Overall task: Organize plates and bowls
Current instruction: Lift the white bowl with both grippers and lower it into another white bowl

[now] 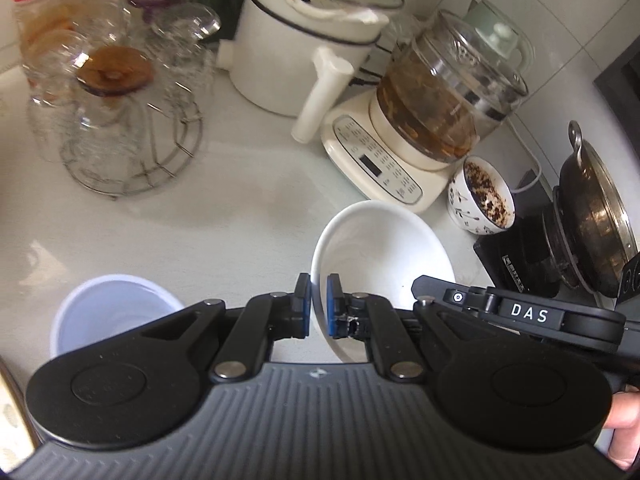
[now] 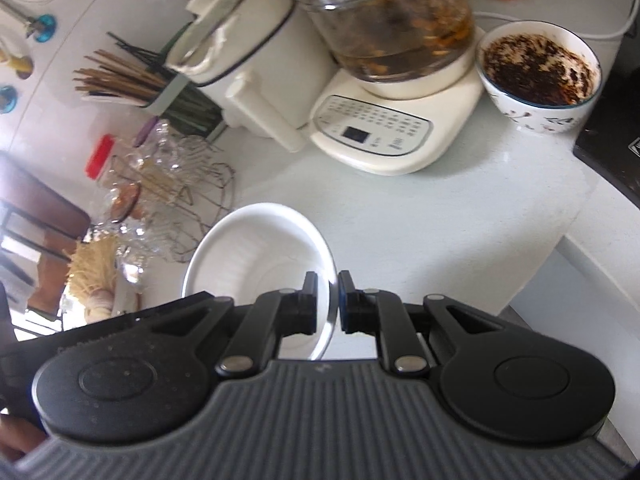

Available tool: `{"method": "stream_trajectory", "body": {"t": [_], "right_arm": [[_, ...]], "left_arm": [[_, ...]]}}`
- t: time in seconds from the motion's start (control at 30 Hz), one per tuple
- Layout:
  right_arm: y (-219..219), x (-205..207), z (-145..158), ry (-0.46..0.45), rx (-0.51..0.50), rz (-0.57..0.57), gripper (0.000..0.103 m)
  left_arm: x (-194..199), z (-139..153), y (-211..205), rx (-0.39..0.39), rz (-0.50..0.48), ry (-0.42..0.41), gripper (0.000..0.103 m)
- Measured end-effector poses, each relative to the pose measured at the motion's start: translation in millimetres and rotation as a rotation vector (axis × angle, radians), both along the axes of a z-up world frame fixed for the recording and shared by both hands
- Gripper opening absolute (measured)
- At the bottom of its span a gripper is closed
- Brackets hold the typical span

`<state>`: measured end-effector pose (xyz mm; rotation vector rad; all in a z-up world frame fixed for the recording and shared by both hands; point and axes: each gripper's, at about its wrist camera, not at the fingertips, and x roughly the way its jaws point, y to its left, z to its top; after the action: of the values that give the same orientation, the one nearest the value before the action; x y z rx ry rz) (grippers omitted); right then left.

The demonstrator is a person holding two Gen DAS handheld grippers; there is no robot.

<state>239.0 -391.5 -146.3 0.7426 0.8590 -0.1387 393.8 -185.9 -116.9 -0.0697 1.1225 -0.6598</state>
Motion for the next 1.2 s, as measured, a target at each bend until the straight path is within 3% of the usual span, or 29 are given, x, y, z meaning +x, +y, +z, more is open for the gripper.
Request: {"method": "stream_trajectory", "body": {"t": [0.27, 0.5, 0.87, 1.2], "right_arm": [[32.0, 13.1, 18.3, -0.074, -0.027, 0.071, 0.013], [74.1, 30.8, 21.6, -0.118, -0.029, 0.193, 0.013], [124.3, 63.3, 11.2, -0.053, -0.047, 0.371, 0.013], [141.7, 65.0, -12.9, 0.022, -0.104, 0.449, 0.013]], "left_arm": [[-5.9, 24.1, 40.3, -0.026, 0.074, -0.069, 0.009], [-11.7, 33.2, 92.7, -0.026, 0.211, -0.090, 0.009], [-18.3, 13.8, 152.5, -0.001, 0.385, -0.052, 0.009], [-20.2, -22.4, 161.5, 0.061, 0.407, 0.026, 0.009]]}}
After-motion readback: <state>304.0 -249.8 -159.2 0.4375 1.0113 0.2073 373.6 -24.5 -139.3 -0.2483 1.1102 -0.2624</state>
